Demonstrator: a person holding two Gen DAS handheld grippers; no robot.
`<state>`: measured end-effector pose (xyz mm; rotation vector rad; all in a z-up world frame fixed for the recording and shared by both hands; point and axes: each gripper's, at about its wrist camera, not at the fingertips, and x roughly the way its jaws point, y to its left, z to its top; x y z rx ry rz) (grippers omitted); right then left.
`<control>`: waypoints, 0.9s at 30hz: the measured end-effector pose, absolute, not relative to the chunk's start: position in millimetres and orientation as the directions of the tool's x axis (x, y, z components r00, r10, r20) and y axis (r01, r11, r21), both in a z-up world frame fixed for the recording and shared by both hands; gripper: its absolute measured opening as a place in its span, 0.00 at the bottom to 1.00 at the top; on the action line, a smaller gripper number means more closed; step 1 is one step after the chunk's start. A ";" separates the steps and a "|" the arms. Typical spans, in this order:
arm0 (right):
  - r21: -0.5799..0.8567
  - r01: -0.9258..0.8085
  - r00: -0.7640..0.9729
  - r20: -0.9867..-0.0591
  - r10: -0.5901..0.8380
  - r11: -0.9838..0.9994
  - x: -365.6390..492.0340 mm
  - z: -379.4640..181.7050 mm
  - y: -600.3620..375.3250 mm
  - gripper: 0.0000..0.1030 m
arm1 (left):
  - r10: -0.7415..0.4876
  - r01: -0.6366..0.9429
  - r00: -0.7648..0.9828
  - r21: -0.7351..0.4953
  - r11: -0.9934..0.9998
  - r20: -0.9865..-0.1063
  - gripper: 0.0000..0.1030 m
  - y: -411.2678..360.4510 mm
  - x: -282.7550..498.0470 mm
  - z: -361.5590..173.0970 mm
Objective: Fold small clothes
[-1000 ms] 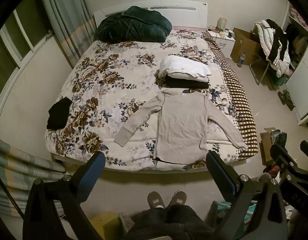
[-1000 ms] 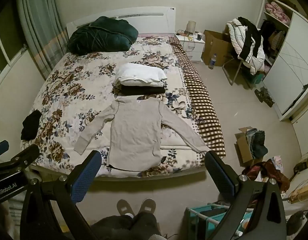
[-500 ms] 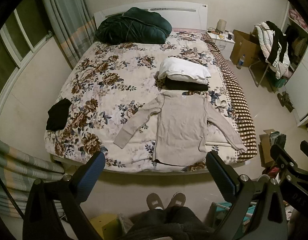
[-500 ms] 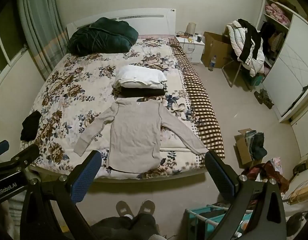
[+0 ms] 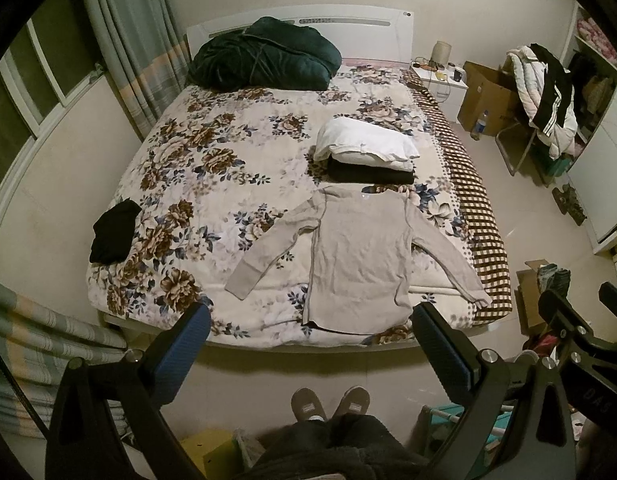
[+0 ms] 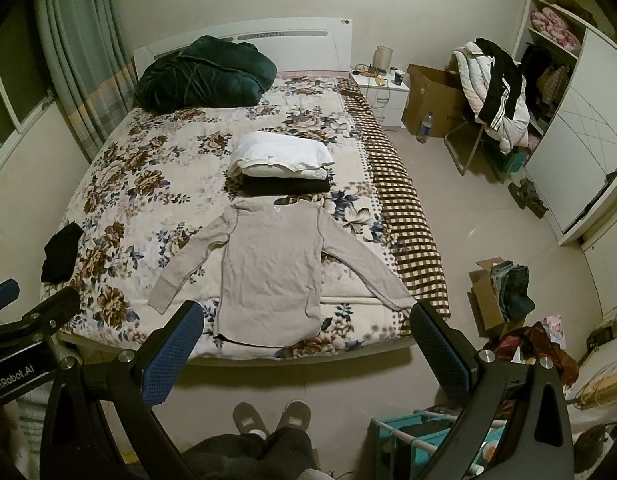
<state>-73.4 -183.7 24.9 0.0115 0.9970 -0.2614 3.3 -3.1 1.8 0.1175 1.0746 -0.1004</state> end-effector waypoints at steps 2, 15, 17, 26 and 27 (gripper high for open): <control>-0.108 0.223 0.515 -0.831 -0.212 0.969 -73.2 25.1 -184.0 1.00 | -0.026 0.138 0.473 0.045 0.989 -0.881 1.00 -2.1 2.8 1.9; -0.109 0.223 0.516 -0.830 -0.213 0.969 -72.4 25.4 -185.4 1.00 | -0.027 0.137 0.476 0.044 0.990 -0.879 1.00 -1.2 2.1 1.3; -0.109 0.222 0.516 -0.830 -0.212 0.969 -72.4 25.5 -185.7 1.00 | -0.028 0.136 0.476 0.042 0.990 -0.879 1.00 -1.3 2.3 1.5; -0.109 0.223 0.517 -0.829 -0.212 0.969 -73.0 26.3 -185.8 1.00 | -0.028 0.136 0.476 0.042 0.990 -0.879 1.00 -1.2 2.4 1.4; -0.109 0.222 0.517 -0.829 -0.212 0.969 -73.2 26.4 -185.9 1.00 | -0.027 0.135 0.477 0.043 0.990 -0.878 1.00 -1.0 1.9 1.1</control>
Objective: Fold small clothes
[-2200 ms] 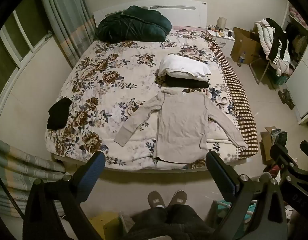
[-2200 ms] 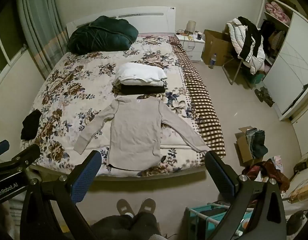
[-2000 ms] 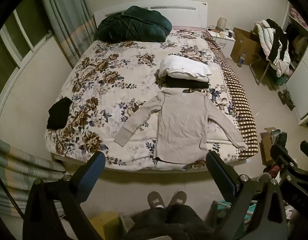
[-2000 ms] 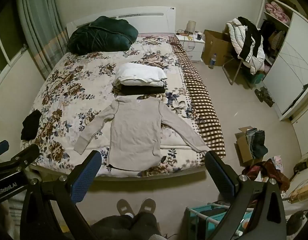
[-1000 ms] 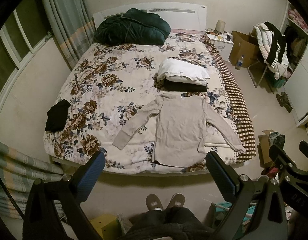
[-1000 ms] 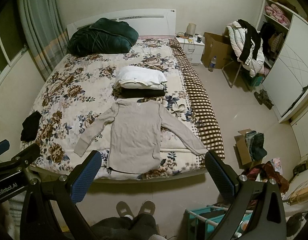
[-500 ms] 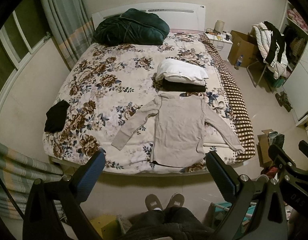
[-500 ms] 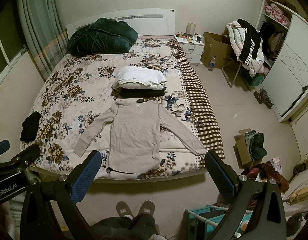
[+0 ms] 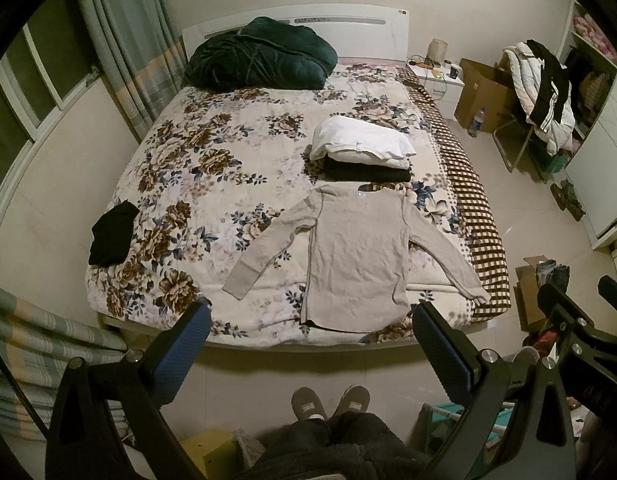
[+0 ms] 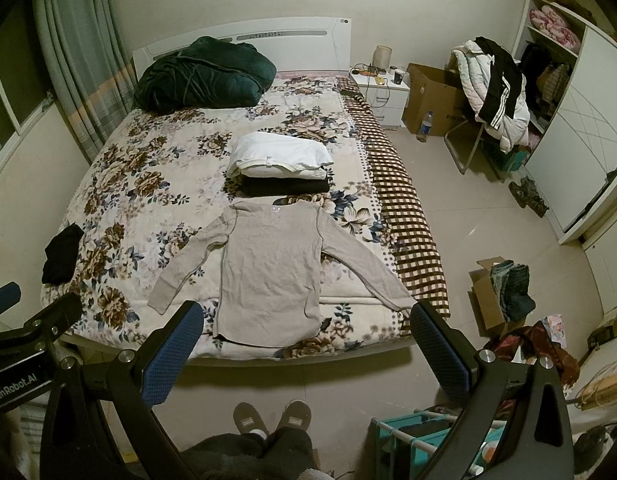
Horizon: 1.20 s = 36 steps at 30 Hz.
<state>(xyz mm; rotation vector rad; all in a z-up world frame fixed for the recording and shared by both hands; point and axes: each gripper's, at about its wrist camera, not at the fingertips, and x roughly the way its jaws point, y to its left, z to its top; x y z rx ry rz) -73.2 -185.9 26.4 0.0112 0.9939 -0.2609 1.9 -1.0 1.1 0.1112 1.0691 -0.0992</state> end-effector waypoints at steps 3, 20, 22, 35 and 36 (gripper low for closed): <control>-0.108 0.222 0.517 -0.829 -0.211 0.969 -73.7 26.8 -185.8 1.00 | -0.028 0.136 0.478 0.043 0.990 -0.878 1.00 -0.9 1.9 1.1; -0.107 0.221 0.515 -0.831 -0.209 0.969 -71.9 24.1 -182.4 1.00 | -0.029 0.137 0.479 0.042 0.990 -0.878 1.00 -0.8 1.6 0.9; -0.106 0.221 0.515 -0.832 -0.208 0.969 -71.5 23.5 -181.9 1.00 | -0.029 0.137 0.477 0.041 0.990 -0.878 1.00 -0.9 1.7 0.9; -0.026 0.333 0.475 -0.859 -0.191 0.943 -42.2 -23.0 -205.8 1.00 | -0.025 0.127 0.532 0.050 0.991 -0.846 1.00 -35.3 50.7 -29.6; 0.002 0.368 0.468 -0.864 -0.183 0.930 -36.6 -40.4 -219.3 1.00 | -0.024 0.127 0.535 0.052 0.991 -0.844 1.00 -36.8 57.4 -35.4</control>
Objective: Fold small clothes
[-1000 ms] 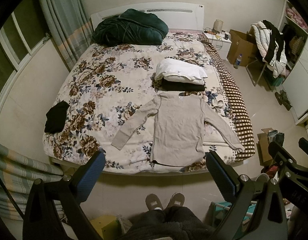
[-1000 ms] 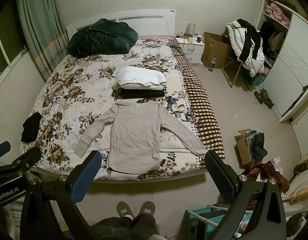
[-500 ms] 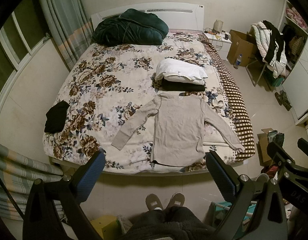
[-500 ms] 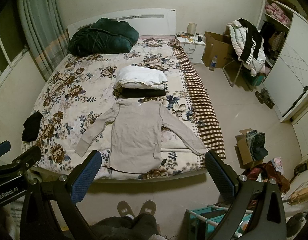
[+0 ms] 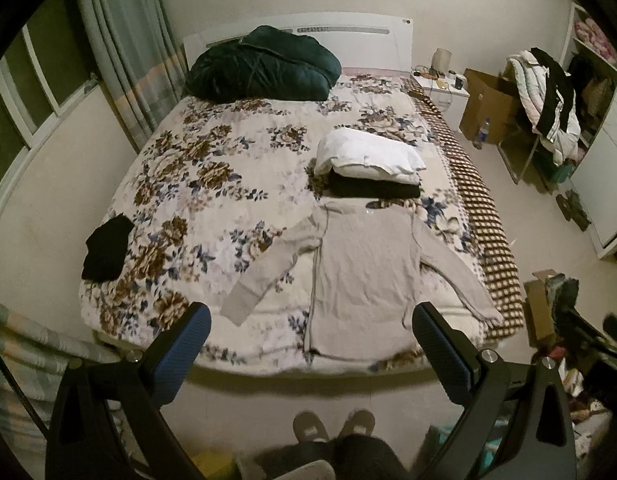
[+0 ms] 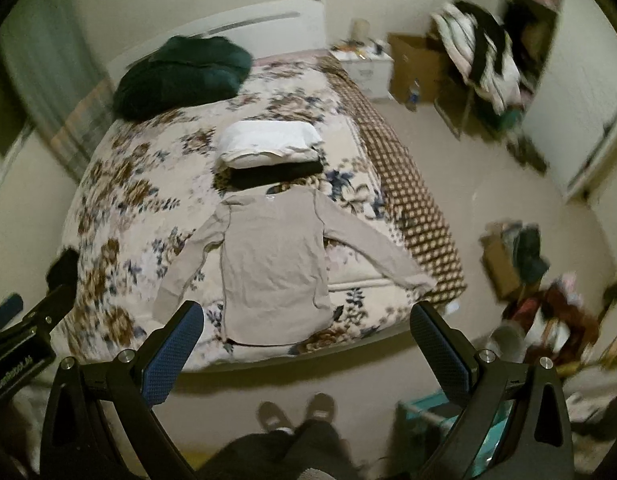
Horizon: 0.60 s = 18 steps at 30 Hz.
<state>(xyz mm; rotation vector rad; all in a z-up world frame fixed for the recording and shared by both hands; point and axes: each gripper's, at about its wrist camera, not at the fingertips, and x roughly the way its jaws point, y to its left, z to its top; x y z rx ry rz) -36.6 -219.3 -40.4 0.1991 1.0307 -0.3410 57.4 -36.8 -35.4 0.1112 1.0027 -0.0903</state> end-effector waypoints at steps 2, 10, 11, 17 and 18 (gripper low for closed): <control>0.024 0.426 0.453 -0.871 -0.190 0.904 -29.1 -62.8 -241.8 1.00 | -0.018 0.124 0.539 0.058 0.991 -0.842 1.00 -32.7 80.0 -61.9; 0.196 0.698 0.376 -0.919 -0.119 0.689 -3.2 -223.3 -400.4 1.00 | 0.071 0.098 0.471 0.132 0.986 -0.880 1.00 -91.9 157.4 -171.2; 0.218 0.736 0.367 -0.924 -0.108 0.641 -0.7 -251.6 -427.2 1.00 | 0.091 0.095 0.462 0.151 0.984 -0.882 1.00 -101.6 165.5 -185.7; 0.348 0.863 0.394 -0.917 -0.058 0.368 8.2 -394.9 -559.2 1.00 | 0.159 0.111 0.361 0.212 0.971 -0.919 1.00 -167.5 212.3 -292.0; 0.349 0.879 0.387 -0.920 -0.061 0.325 9.0 -417.3 -576.4 1.00 | 0.161 0.119 0.344 0.213 0.970 -0.925 1.00 -177.4 217.9 -309.7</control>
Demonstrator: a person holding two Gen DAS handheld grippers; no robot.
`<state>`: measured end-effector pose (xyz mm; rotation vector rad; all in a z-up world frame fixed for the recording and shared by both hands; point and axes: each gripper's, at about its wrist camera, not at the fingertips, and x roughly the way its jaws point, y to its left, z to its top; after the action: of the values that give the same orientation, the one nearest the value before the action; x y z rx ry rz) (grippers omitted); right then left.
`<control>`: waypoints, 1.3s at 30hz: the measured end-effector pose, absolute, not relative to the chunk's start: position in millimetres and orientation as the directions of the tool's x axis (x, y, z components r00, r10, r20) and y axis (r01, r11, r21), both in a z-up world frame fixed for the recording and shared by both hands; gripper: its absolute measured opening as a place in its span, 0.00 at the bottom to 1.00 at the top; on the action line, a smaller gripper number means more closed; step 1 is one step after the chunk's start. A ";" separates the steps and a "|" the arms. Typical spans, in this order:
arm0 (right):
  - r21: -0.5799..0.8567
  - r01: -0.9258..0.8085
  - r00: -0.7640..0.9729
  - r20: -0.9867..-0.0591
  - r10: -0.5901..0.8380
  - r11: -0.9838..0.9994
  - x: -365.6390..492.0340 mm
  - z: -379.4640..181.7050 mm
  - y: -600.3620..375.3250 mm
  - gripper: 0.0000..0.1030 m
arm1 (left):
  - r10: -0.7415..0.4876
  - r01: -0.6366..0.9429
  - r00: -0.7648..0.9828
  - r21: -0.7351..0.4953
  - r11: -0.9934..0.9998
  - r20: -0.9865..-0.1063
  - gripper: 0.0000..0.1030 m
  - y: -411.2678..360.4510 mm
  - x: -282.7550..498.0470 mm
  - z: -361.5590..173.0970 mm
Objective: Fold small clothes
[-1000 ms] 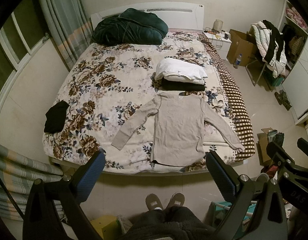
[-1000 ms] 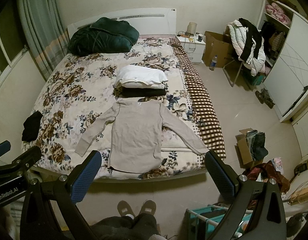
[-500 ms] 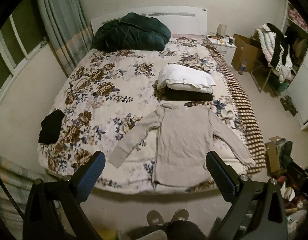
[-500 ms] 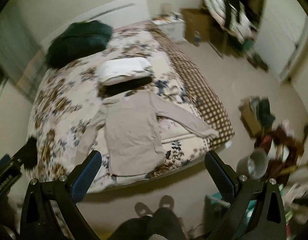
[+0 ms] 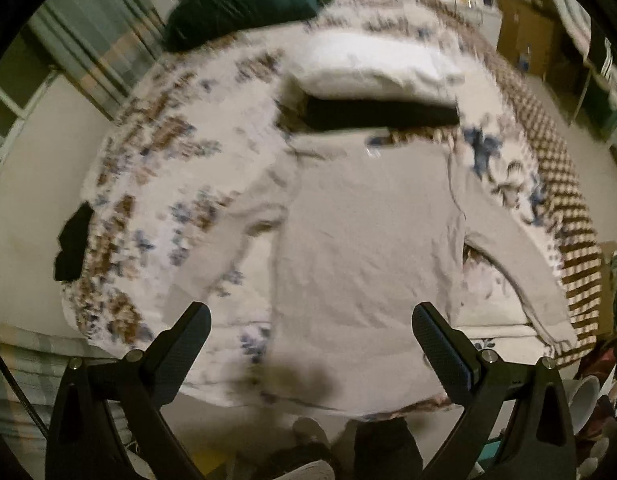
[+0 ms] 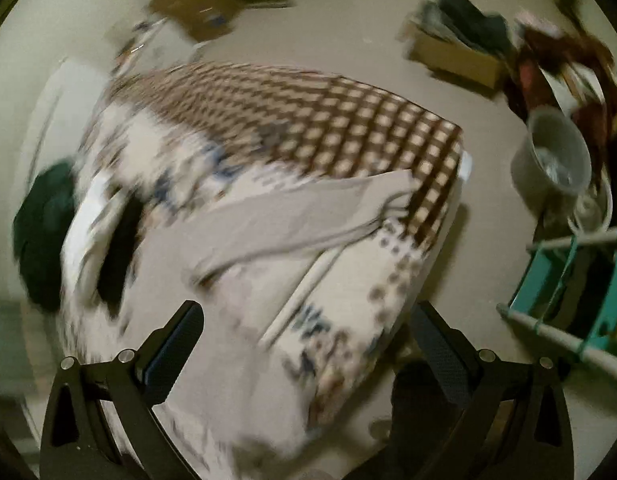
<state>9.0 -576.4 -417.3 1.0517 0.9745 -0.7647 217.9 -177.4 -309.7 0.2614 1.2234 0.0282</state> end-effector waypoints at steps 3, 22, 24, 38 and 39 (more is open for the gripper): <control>0.397 0.901 0.413 -0.909 -0.064 0.173 2.5 -488.7 -628.7 1.00 | 0.191 0.146 0.292 0.241 0.960 -0.937 1.00 -209.2 236.6 -373.6; 0.491 0.870 0.483 -0.865 -0.139 -0.034 -27.5 -631.1 -693.4 0.54 | 0.247 0.266 0.210 0.299 0.916 -0.946 1.00 -281.4 282.3 -536.3; 0.468 0.884 0.463 -0.879 -0.117 -0.015 -19.5 -627.7 -684.2 0.50 | 0.247 0.267 0.212 0.299 0.916 -0.946 1.00 -282.2 284.0 -537.1; 0.432 0.901 0.430 -0.899 -0.079 -0.018 -41.5 -607.6 -692.7 0.26 | 0.239 0.285 0.215 0.295 0.912 -0.947 1.00 -282.9 279.1 -542.0; 0.439 0.898 0.437 -0.897 -0.059 -0.024 -46.6 -611.7 -692.4 0.39 | 0.239 0.285 0.215 0.295 0.912 -0.947 1.00 -282.9 278.7 -542.7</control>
<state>-46.6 -692.4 -611.7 1.3790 0.8159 -0.9180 278.7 -282.9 -542.7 0.4574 1.3682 -0.0332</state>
